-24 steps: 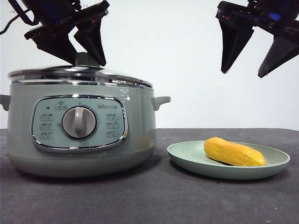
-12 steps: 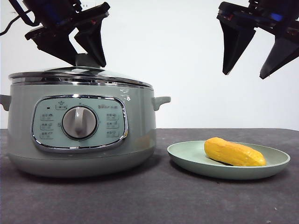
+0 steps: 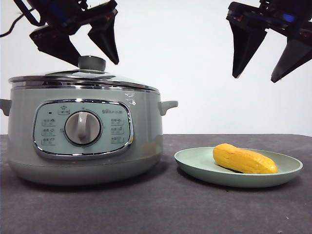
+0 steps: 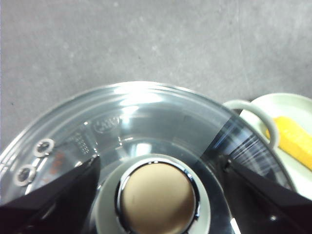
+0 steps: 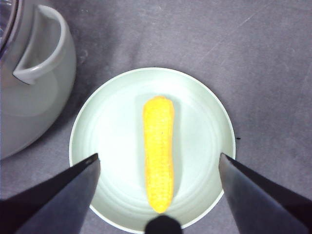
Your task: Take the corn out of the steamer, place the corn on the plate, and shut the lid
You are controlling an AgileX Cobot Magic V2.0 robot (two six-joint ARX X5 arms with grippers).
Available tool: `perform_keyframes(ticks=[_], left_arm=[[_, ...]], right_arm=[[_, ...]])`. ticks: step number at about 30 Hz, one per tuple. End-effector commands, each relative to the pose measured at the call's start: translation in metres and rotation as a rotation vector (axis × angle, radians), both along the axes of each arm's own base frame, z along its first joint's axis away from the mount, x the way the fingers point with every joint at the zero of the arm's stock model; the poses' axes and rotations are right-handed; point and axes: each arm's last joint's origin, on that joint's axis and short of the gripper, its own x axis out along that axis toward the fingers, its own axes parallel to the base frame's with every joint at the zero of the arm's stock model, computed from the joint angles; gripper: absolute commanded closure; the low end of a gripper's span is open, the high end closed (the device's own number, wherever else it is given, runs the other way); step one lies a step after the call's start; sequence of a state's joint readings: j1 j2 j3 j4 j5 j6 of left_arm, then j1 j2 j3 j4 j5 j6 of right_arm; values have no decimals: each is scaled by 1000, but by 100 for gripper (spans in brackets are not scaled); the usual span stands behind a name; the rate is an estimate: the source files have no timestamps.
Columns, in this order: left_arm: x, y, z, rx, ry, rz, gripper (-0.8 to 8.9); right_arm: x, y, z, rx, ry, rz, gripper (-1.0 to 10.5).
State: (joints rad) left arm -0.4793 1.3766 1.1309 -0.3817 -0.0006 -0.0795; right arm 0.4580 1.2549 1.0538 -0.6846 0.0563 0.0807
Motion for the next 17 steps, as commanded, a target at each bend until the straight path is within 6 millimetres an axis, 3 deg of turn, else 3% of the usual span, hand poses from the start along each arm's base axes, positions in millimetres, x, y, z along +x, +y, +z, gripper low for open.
perform_keyframes(ticks=[1,6,8,10,12,15,17], left_arm=[[-12,5,19,-35,-60,-4,404],[-43,21,45,-60,-102,-8,405],[-59,29,52,-56,-96,-7,416],[-71,36,57,-49,-89,-8,540],[-85,43,61,-37,-81,-12,826],[-100,51,66,-31,-88,-1,822],[-110,57,69,-16,-123,32,822]], right_arm=[[-2,-1,-1,2,2,-7,540],[-11,-6,10,22,-39,-6,543],[-17,-9,17,36,-69,-6,606],[-23,-11,24,48,-98,-3,713],[-31,-15,31,60,-134,2,843],[-42,-20,39,86,-186,2,960],[-50,-25,41,103,-231,2,959]])
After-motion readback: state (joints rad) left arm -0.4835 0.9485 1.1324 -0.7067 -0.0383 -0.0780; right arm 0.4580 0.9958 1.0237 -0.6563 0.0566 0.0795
